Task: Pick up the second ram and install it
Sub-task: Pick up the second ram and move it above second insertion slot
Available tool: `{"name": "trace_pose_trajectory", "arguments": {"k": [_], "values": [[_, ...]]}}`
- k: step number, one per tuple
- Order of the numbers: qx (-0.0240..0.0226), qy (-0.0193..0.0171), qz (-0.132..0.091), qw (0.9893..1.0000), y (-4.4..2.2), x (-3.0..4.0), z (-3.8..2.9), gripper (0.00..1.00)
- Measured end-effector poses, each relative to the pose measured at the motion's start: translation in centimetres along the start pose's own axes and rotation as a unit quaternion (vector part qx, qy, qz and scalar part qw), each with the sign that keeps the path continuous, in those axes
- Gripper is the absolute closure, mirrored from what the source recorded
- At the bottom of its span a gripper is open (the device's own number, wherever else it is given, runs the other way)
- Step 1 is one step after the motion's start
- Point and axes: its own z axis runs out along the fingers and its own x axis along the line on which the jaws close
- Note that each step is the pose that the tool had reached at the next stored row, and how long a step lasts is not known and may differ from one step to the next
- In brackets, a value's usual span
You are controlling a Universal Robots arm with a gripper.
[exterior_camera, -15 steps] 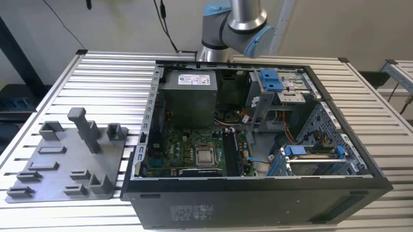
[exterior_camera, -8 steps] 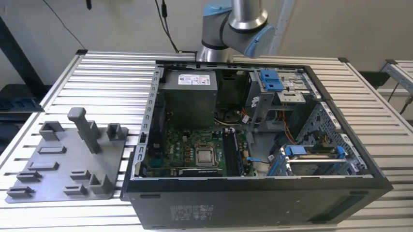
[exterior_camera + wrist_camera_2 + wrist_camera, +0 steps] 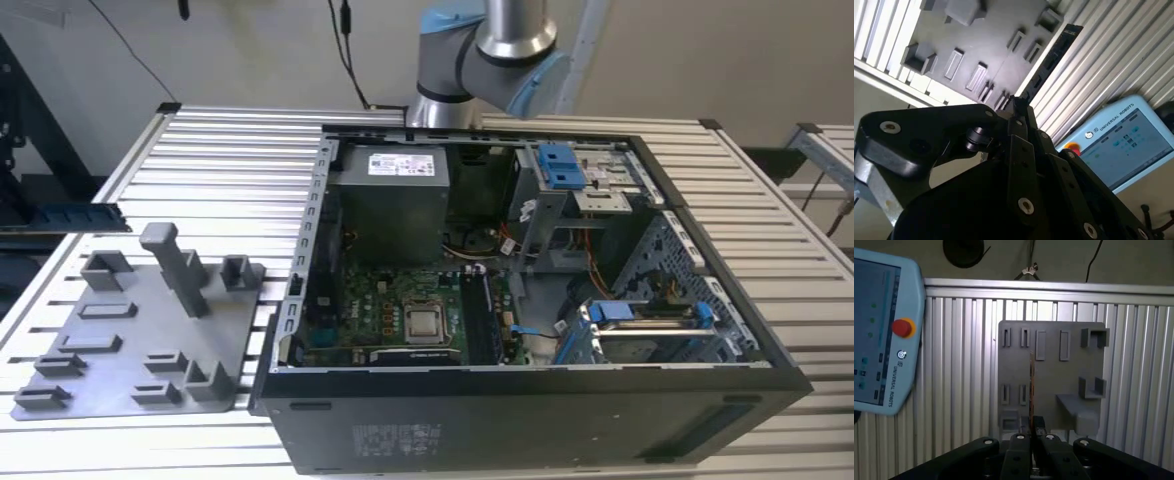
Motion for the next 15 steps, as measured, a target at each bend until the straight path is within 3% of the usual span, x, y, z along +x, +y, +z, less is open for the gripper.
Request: {"name": "trace_pose_trajectory", "arguments": {"k": [15], "values": [[-0.0009, -0.0001, 0.0, 1.0, -6.4, 0.15, 0.14, 0.86]]}}
